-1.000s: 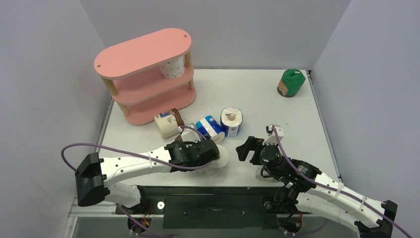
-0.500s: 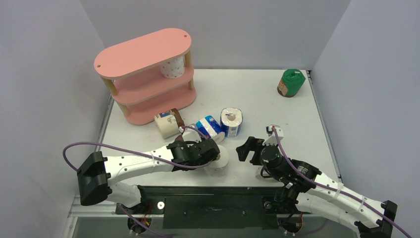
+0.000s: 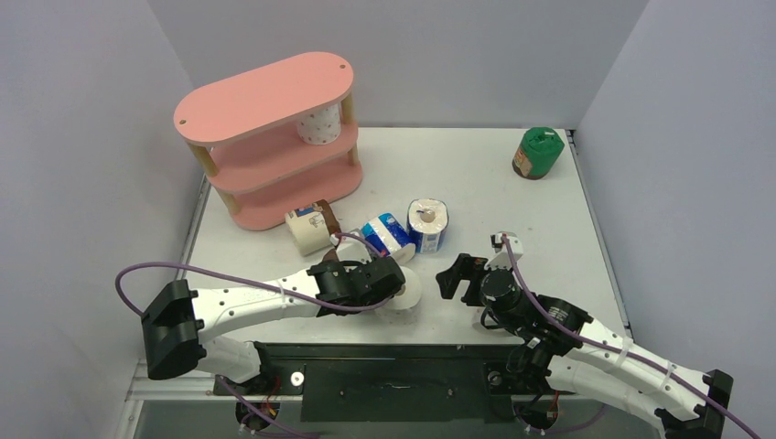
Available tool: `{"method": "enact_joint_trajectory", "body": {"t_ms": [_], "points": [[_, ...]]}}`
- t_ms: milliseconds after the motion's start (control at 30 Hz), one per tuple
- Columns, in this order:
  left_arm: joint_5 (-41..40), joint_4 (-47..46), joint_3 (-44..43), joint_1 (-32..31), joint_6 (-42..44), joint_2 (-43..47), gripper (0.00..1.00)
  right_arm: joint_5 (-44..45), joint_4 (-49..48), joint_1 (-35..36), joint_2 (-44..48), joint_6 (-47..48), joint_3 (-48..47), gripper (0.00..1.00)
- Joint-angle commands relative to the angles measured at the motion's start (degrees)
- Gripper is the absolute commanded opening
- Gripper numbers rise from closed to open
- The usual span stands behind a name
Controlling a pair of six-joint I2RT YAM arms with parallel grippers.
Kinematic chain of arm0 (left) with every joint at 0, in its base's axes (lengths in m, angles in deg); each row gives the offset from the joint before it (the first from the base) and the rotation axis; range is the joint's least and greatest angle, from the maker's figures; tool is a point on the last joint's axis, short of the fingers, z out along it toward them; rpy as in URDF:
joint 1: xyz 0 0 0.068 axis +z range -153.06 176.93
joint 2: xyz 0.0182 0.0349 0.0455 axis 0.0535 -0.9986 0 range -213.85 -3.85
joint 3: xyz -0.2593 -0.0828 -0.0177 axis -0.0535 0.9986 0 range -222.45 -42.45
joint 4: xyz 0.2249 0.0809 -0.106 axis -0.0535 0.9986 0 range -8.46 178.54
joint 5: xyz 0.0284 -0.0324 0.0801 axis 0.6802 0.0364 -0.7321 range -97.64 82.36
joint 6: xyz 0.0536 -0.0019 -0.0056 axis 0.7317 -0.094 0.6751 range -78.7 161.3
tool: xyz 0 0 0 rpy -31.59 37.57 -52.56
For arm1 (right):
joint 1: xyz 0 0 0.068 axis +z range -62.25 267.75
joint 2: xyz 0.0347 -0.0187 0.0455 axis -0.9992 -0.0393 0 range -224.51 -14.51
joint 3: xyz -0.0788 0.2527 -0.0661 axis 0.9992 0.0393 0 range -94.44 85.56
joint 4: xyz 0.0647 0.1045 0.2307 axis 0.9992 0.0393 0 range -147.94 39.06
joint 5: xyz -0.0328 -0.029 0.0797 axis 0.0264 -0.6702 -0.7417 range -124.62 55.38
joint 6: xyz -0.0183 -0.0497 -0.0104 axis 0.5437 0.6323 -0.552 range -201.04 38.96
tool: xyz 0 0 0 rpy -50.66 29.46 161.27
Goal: Place and organize the paper towels onto the shelf
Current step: Pick up the paper towel from the center of the board, then place the paper towel on the shelf.
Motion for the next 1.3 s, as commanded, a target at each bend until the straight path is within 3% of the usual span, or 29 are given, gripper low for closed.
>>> {"method": "enact_joint_trajectory", "body": {"t_ms": [0,300,433,567,667,767,900,1267], "points": [[-1.94,0.79,-2.17,0.05,-0.05,3.73,0.18,0.26,-1.04,-0.12,1.17,-0.7,-1.13,0.89],[-8.0,10.53,-10.86,0.31,1.86,11.57,0.12,0.71,-0.01,-0.16,1.38,0.2,-3.56,0.89],[-11.83,15.21,-15.5,3.6,4.33,15.51,0.12,0.63,-0.27,-0.17,0.21,0.73,-4.62,0.89],[-10.05,14.98,-16.95,13.42,9.93,19.78,0.12,0.55,-1.09,-0.13,-1.64,1.47,-5.61,0.89],[-5.73,12.44,-17.64,24.68,15.75,22.13,0.12,0.79,-1.57,-0.19,-3.54,2.22,-6.96,0.89],[0.91,10.33,-18.98,36.26,19.7,21.2,0.12,1.31,-1.74,-0.2,-5.31,3.65,-9.25,0.89],[8.54,8.09,-21.6,47.17,23.07,17.18,0.11,2.17,-1.77,-0.33,-8.05,5.74,-12.16,0.89],[17.55,2.73,-26.85,62.68,25.13,8.44,0.1,1.26,-3.03,-2.39,-13.18,9.89,-16.23,0.89]]}}
